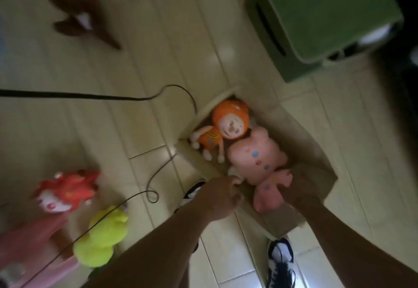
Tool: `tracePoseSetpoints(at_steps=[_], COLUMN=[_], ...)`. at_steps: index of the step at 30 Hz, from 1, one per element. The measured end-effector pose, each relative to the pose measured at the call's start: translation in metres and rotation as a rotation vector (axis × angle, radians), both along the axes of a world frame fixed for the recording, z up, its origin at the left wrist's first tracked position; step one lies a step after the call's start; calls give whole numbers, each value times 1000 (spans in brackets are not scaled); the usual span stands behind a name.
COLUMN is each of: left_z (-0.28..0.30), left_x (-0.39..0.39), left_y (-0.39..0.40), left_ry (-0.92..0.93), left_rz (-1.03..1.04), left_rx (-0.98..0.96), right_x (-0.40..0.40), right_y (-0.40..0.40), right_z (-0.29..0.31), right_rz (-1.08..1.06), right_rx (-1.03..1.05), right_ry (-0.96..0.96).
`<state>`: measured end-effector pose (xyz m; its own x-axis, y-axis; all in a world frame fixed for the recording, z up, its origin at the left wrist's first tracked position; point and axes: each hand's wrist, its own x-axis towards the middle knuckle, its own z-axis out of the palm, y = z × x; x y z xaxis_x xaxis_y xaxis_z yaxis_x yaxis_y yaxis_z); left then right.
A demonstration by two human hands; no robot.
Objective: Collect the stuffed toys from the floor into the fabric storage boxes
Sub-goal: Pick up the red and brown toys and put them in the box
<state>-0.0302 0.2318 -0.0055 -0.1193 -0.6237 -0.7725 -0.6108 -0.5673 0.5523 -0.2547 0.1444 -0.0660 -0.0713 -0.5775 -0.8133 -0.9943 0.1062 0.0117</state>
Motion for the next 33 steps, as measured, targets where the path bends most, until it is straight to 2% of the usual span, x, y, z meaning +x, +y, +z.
tracePoseSetpoints(at_steps=[5, 11, 15, 18, 21, 23, 25, 27, 29, 30, 31, 33], left_z=[31, 71, 61, 45, 28, 22, 22, 26, 27, 25, 23, 21], left_x=[43, 100, 139, 171, 199, 217, 232, 243, 251, 257, 263, 282], left_y=[48, 174, 266, 321, 358, 371, 375, 373, 369, 366, 363, 357], left_ry=[-22, -170, -232, -256, -206, -81, 99, 246, 361, 432, 525, 703], left_rz=[331, 879, 1119, 1196, 1239, 1211, 1143, 1111, 1128, 1178, 1285, 1625], left_rx=[12, -64, -24, 27, 117, 239, 322, 281, 171, 111, 50, -141], right_x=[70, 210, 305, 368, 412, 431, 444, 458, 477, 490, 505, 538], right_y=[11, 86, 158, 209, 245, 259, 268, 272, 274, 274, 274, 278], right_z=[75, 138, 130, 114, 93, 82, 75, 70, 62, 55, 48, 23], right_rz=[273, 679, 1004, 1170, 1280, 1274, 1102, 865, 555, 490, 515, 672], right_rx=[-41, 184, 393, 548, 565, 484, 393, 187, 31, -31, -67, -38], right_ry=[-300, -602, -621, -628, -569, -579, -682, -818, -856, -856, -827, -708])
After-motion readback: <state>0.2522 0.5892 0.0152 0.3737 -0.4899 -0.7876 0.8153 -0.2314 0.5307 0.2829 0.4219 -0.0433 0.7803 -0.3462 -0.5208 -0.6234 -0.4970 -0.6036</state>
